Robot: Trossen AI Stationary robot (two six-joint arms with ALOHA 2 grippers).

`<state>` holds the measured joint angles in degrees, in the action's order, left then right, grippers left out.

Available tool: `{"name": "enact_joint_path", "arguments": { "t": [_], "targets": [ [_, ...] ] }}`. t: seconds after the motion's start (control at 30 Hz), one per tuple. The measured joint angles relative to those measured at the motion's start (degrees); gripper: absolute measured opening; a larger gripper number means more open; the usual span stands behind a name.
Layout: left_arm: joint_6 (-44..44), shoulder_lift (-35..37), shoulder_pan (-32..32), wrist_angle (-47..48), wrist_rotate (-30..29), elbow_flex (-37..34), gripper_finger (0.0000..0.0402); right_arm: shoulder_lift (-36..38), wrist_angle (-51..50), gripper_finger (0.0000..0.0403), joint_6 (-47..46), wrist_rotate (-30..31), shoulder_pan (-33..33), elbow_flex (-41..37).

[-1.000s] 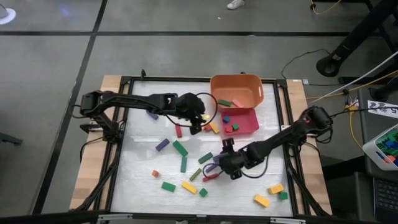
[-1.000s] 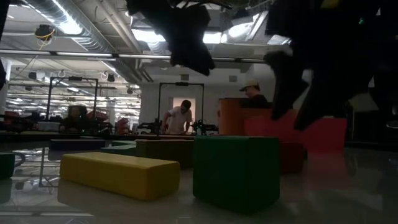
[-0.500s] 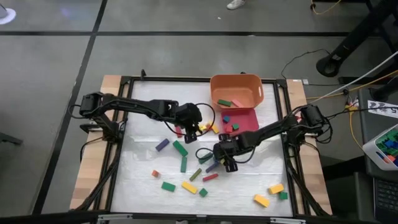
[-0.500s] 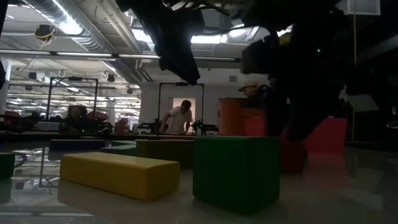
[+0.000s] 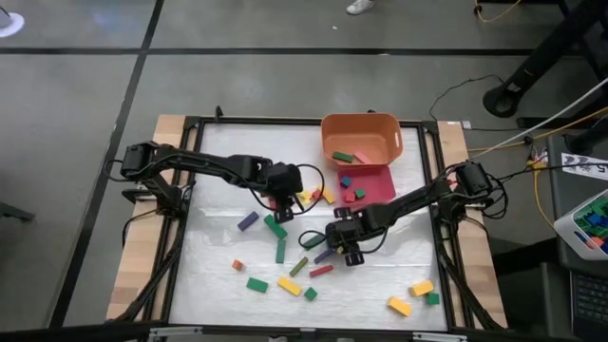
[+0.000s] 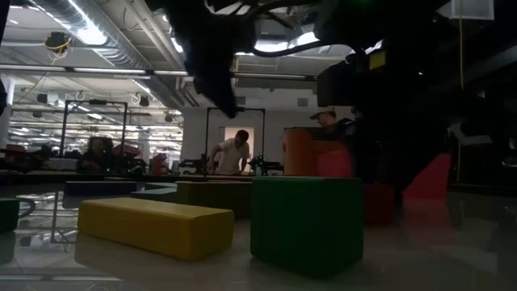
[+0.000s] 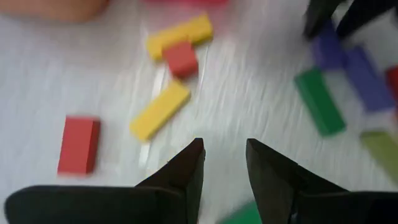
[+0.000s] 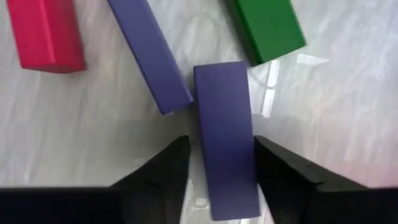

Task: Sort blocks by size
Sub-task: Put the violet rectangle block into the orange bin

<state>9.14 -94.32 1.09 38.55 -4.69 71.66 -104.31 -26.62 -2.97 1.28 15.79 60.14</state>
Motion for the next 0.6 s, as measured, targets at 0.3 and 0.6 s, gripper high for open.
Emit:
{"name": "enact_joint_path", "arguments": {
  "t": [0.3, 0.6],
  "targets": [
    [4.2, 0.3, -0.1, 10.4, 0.0, 0.0, 0.0063, -0.2, -5.4, 0.0096, 4.0, 1.9, -0.1, 4.7],
    [5.2, 0.5, -0.9, 16.6, 0.0, 0.0, 0.0027, -0.2, -24.5, 0.0114, 10.7, 15.2, -2.0, 17.3]
  ]
}}
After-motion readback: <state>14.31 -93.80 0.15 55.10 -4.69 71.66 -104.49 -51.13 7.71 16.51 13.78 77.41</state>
